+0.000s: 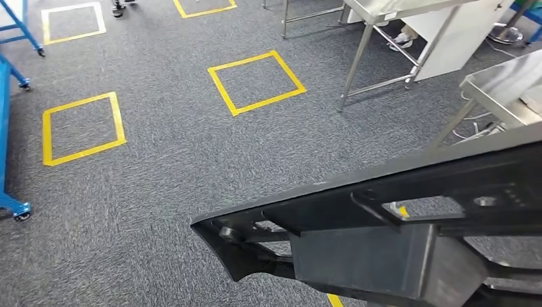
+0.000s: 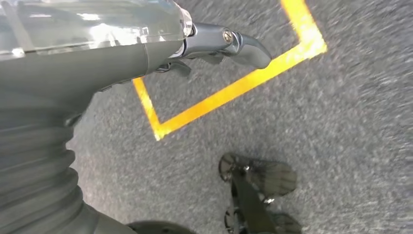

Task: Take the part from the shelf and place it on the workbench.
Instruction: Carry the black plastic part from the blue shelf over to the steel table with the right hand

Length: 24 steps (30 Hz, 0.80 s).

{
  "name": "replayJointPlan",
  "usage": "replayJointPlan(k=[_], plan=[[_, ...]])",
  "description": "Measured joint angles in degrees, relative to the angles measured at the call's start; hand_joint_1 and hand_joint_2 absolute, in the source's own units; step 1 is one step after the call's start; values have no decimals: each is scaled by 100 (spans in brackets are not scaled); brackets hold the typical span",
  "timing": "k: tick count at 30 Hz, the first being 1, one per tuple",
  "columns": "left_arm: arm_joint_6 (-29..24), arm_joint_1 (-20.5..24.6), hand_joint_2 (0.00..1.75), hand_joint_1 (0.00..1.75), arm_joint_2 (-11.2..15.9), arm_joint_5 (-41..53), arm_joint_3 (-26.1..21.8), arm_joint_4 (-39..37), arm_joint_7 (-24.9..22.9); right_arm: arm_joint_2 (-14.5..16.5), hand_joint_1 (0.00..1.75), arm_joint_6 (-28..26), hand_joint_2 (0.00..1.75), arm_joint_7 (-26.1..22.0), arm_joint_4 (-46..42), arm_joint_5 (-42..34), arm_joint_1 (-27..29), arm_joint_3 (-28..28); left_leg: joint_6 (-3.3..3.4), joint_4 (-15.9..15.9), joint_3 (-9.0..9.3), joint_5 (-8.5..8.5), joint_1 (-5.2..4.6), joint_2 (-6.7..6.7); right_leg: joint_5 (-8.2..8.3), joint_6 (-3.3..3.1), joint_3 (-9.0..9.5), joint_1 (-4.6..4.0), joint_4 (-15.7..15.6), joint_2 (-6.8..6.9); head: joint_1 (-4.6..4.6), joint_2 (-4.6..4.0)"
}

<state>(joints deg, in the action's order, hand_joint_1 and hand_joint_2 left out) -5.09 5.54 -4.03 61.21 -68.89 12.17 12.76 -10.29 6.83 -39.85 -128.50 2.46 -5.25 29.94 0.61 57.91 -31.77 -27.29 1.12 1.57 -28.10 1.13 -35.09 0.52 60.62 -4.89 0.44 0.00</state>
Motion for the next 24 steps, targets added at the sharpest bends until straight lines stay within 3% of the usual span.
replayJointPlan(k=[2,3,4,5,6,7,9,11,13,15,17,19,20,21,22,24], plan=[[0,-7,175,0,-1,2,6,0,-3,-4,175,-86,175,0,-3,66,-26,83,48,-20,2,7,-18,-146,-354,29,-311,-9,666,328,28,0],[0,-16,175,0,-1,3,8,0,-8,-4,175,-134,175,0,-1,94,-35,134,61,-17,-1,3,-33,-227,-516,39,-497,-2,1057,405,31,0],[0,-23,175,0,-1,5,10,0,-12,-4,175,-182,175,0,4,116,-39,189,67,-16,-1,-3,-45,-306,-593,43,-622,5,1328,440,31,0],[2,-25,175,0,-3,8,13,0,-15,-4,175,-225,175,0,12,134,-42,238,69,-15,2,-9,-55,-379,-564,39,-649,8,1397,456,31,0],[3,-21,175,0,-6,10,16,0,-16,-4,175,-264,175,0,20,147,-50,288,67,-14,9,-16,-62,-446,-435,26,-556,7,1229,476,32,0],[4,-15,175,0,-14,11,20,0,-16,-4,175,-288,175,0,26,152,-62,330,61,-15,22,-25,-68,-508,-235,0,-343,-4,839,534,32,0],[4,-11,175,0,-30,12,26,0,-15,-4,175,-309,175,0,29,159,-98,394,35,-19,54,-46,-81,-613,38,-70,86,-61,25,782,27,0],[4,-10,175,0,-37,12,27,0,-14,-5,175,-311,175,0,30,161,-127,434,-18,-26,74,-58,-86,-708,88,-121,228,-122,-283,905,22,0],[4,0,175,0,-39,12,28,0,-13,-6,175,-311,175,0,30,161,-137,458,-86,-47,102,-63,-85,-801,126,-160,215,-122,-313,781,22,0],[4,13,175,0,-39,12,30,0,-10,-7,175,-311,175,-1,30,161,-150,482,-143,83,75,-190,-73,-648,177,-206,241,-81,-387,656,20,0],[7,2,175,0,-38,12,32,0,-7,-7,175,-313,175,-1,33,161,-170,514,-178,677,-177,-537,-52,-338,210,-235,258,-56,-426,528,4,0],[9,-31,175,0,-38,12,31,0,-7,-7,175,-318,175,0,44,160,-178,539,-199,1436,-541,-833,-46,-212,215,-249,249,-60,-414,379,-11,0],[9,-43,175,0,-37,12,31,0,-4,-7,175,-323,175,0,53,155,-180,546,-204,1603,-638,-829,-46,-200,213,-251,247,-64,-403,297,-11,0],[9,-48,175,0,-37,12,30,0,2,-7,175,-327,175,0,63,146,-187,553,-203,1526,-623,-702,-45,-192,209,-250,247,-65,-387,213,-11,0],[13,-45,175,0,-36,13,30,0,15,-6,175,-320,175,0,78,126,-207,559,-195,1219,-500,-479,-42,-159,202,-242,248,-62,-367,127,-11,0],[30,-30,175,0,-37,21,31,0,52,-1,175,-240,175,0,125,48,-295,561,-167,421,-162,-105,-15,116,183,-208,226,-58,-311,-26,-9,0]])
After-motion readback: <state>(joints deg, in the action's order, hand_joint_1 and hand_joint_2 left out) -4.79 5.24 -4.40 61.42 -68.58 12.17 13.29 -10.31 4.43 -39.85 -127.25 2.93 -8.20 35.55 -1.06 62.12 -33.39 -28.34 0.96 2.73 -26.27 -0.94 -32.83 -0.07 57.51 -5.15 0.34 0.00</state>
